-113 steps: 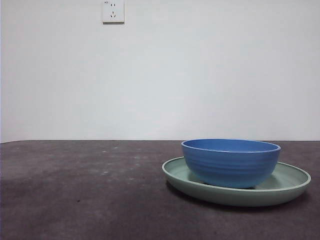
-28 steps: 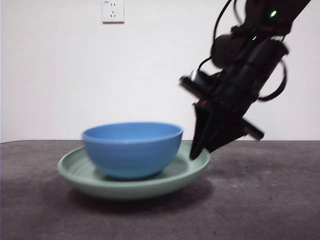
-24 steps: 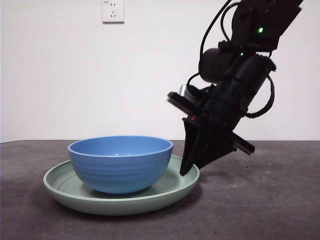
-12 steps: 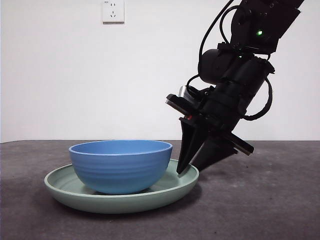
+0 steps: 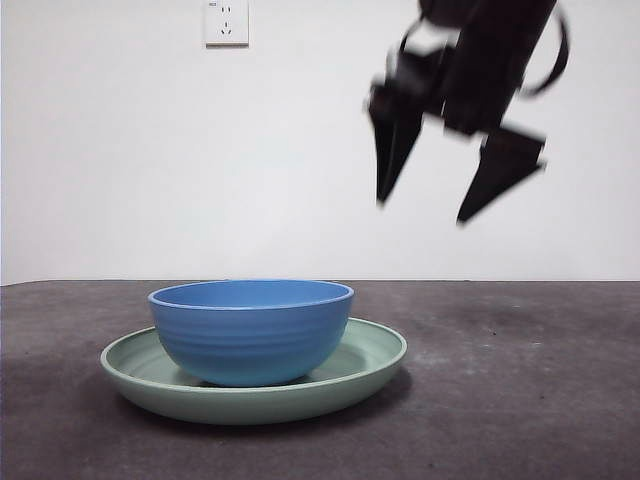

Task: Pick up the blue bowl, put it on the green plate, put it on desk

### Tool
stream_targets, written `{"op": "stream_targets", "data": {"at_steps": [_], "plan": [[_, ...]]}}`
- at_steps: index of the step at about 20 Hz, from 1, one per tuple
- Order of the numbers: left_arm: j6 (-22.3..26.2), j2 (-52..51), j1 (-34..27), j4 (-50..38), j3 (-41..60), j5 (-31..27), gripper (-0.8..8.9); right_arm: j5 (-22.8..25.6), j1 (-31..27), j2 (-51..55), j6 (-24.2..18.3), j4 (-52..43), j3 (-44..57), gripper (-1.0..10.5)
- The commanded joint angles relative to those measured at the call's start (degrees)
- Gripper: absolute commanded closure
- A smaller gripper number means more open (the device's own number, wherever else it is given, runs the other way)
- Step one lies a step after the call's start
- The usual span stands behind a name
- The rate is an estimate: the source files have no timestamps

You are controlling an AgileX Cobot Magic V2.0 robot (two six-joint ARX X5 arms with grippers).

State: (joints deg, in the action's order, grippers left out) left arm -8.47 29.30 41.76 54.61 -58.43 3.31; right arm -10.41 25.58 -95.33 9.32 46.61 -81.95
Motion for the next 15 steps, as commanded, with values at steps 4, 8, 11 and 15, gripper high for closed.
{"op": "stream_targets", "data": {"at_steps": [4,8,11,15], "plan": [[0.5,0.2,0.4,-0.5,-0.5,-0.2,2.55,4.3,1.5,14.2,-0.8,10.7,-0.9,3.9],[0.5,0.2,0.4,-0.4,-0.5,-0.2,2.55,6.4,4.6,24.6,-0.8,19.3,-0.6,3.9],[0.5,0.2,0.4,-0.4,-0.5,-0.1,2.55,6.2,10.0,31.1,1.9,23.4,1.6,3.9],[0.5,0.2,0.4,-0.4,-0.5,-0.1,2.55,6.3,17.7,39.0,6.9,21.9,9.0,3.9]]}}
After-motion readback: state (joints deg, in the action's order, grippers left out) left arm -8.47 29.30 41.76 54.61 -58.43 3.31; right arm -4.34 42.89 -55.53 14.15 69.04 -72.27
